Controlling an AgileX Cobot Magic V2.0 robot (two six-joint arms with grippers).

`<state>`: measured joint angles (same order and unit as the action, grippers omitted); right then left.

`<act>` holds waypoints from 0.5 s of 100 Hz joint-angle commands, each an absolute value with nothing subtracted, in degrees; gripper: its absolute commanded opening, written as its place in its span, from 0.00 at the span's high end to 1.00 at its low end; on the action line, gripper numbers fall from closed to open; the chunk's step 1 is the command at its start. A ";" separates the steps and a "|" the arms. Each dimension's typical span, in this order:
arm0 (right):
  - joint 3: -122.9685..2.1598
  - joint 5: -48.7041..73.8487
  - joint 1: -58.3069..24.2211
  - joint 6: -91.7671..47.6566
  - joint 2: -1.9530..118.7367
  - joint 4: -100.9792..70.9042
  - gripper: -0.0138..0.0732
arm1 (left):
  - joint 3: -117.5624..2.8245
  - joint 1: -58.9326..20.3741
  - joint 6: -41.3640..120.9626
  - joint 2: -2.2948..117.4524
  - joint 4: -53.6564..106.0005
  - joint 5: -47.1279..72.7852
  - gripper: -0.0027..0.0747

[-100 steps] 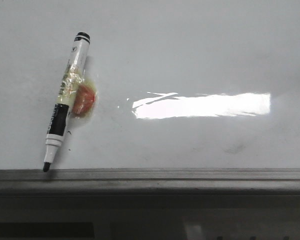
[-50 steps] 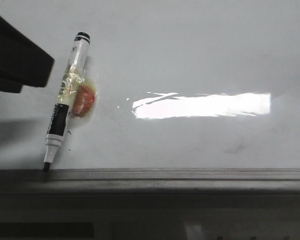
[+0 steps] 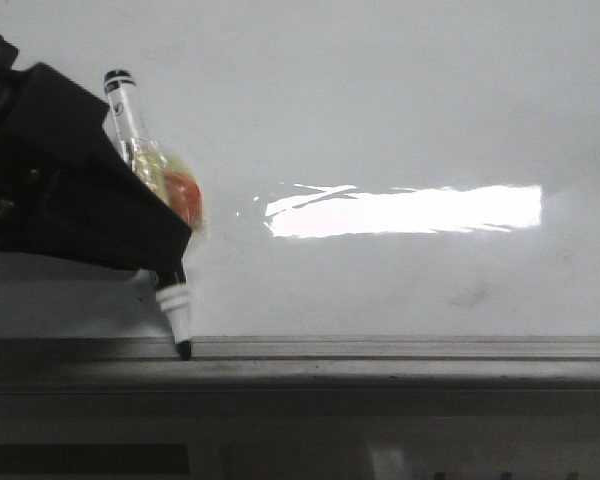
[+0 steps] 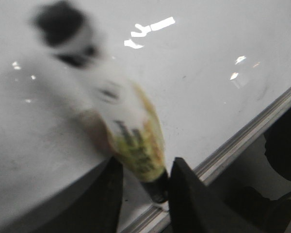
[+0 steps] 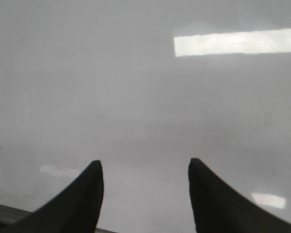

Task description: Write number 7 on whiteboard

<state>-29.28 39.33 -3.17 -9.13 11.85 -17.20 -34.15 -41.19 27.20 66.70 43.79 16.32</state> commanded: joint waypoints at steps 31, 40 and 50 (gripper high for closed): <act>-31.24 33.53 -4.89 -17.14 13.06 -24.92 0.43 | -35.76 -41.73 33.05 62.32 45.83 14.96 0.99; -31.24 33.93 -6.31 -26.46 13.69 -32.42 0.43 | -35.76 -41.73 42.21 59.31 47.14 18.12 0.99; -31.24 35.92 -8.04 -41.23 15.59 -43.34 0.43 | -35.76 -41.73 54.68 55.53 49.92 23.04 0.99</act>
